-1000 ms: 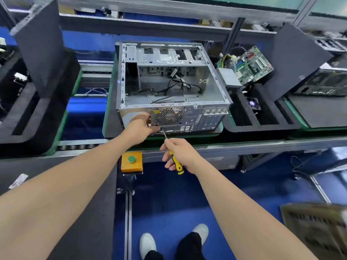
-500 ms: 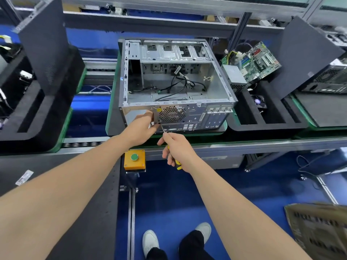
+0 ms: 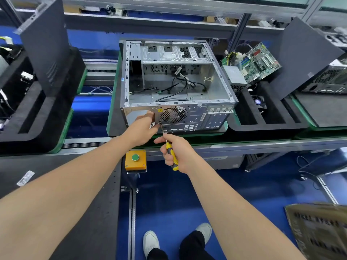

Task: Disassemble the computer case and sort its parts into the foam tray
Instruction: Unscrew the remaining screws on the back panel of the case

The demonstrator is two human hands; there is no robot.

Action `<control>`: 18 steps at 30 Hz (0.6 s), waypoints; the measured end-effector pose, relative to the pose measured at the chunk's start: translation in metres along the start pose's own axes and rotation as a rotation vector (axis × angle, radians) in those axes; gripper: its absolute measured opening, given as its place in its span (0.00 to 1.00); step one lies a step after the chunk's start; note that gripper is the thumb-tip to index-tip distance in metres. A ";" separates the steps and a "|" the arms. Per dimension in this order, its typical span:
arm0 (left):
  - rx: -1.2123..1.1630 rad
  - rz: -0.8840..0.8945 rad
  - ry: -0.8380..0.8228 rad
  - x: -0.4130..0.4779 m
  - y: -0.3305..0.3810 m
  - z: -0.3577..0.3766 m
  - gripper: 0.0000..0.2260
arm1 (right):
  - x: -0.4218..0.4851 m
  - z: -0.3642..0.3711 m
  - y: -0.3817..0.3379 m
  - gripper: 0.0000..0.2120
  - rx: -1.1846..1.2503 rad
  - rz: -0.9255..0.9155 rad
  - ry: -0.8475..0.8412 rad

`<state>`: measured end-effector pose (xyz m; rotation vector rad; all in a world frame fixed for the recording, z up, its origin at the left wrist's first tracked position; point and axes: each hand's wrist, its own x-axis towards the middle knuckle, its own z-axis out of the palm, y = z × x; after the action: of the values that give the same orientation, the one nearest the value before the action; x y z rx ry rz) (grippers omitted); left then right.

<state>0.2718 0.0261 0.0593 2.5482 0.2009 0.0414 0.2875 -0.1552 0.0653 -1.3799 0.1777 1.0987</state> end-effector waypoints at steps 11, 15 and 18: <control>-0.041 0.019 0.038 0.002 -0.003 0.006 0.07 | -0.002 0.000 -0.005 0.19 -0.063 0.010 0.032; -0.031 0.013 0.058 0.003 -0.004 0.008 0.07 | -0.003 0.002 -0.005 0.19 -0.021 0.022 0.033; -0.042 0.014 0.059 0.003 -0.005 0.008 0.07 | -0.002 0.002 -0.004 0.18 0.084 0.046 -0.018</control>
<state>0.2751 0.0265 0.0498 2.5087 0.2031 0.1250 0.2883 -0.1540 0.0693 -1.2961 0.2407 1.1291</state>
